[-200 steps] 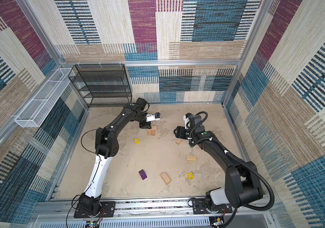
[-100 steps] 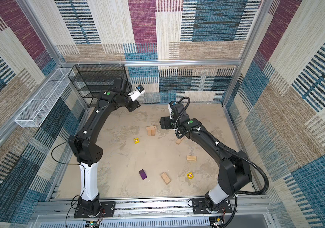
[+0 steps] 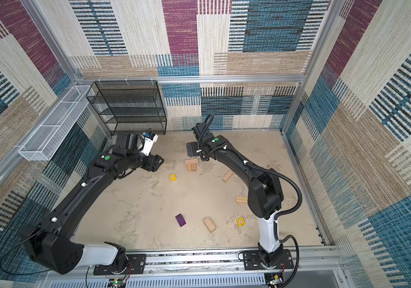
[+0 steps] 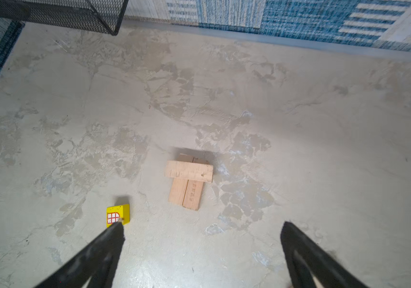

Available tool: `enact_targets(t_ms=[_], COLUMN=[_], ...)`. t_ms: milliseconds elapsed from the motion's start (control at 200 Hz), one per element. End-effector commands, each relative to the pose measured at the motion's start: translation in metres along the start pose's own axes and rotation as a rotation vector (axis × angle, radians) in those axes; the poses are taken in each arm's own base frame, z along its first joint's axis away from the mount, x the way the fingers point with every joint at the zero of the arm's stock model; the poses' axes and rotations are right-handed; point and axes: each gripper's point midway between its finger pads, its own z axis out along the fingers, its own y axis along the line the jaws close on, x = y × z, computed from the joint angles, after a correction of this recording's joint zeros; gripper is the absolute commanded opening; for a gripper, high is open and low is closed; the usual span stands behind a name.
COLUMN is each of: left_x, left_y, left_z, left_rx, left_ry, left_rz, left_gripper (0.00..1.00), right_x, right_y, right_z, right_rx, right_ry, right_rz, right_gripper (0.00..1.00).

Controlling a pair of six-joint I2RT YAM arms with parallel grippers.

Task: Build the wood block tower
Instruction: 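Move the right gripper over the stack while the left gripper draws back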

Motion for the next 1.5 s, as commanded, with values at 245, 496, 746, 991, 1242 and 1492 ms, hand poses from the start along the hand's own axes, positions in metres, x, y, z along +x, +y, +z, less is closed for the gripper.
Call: enact_targets(t_ms=[245, 496, 746, 991, 1242, 1492], left_x=[0.042, 0.060, 0.060, 0.061, 0.061, 0.060], left_y=[-0.005, 0.007, 0.008, 0.010, 0.008, 0.007], left_z=[0.006, 0.009, 0.010, 0.010, 0.009, 0.007], left_rx=[0.013, -0.061, -0.065, -0.077, -0.071, -0.076], left_ry=[-0.053, -0.031, -0.031, -0.028, -0.033, -0.039], left_rz=[-0.066, -0.036, -0.024, -0.010, -0.007, 0.000], left_gripper=[1.00, 1.00, 1.00, 1.00, 1.00, 1.00], right_x=[0.018, 0.029, 0.044, 0.054, 0.052, 0.053], right_y=[0.018, 0.020, 0.025, 0.027, 0.023, 0.018], right_z=[0.049, 0.089, 0.115, 0.127, 0.133, 0.135], right_rx=[0.056, 0.073, 0.056, 0.043, 0.071, 0.108], right_ry=[0.130, 0.181, 0.223, 0.248, 0.238, 0.239], right_rz=[-0.052, -0.080, -0.083, -0.083, -0.078, -0.068], right_gripper=[1.00, 0.99, 0.99, 0.98, 0.94, 0.93])
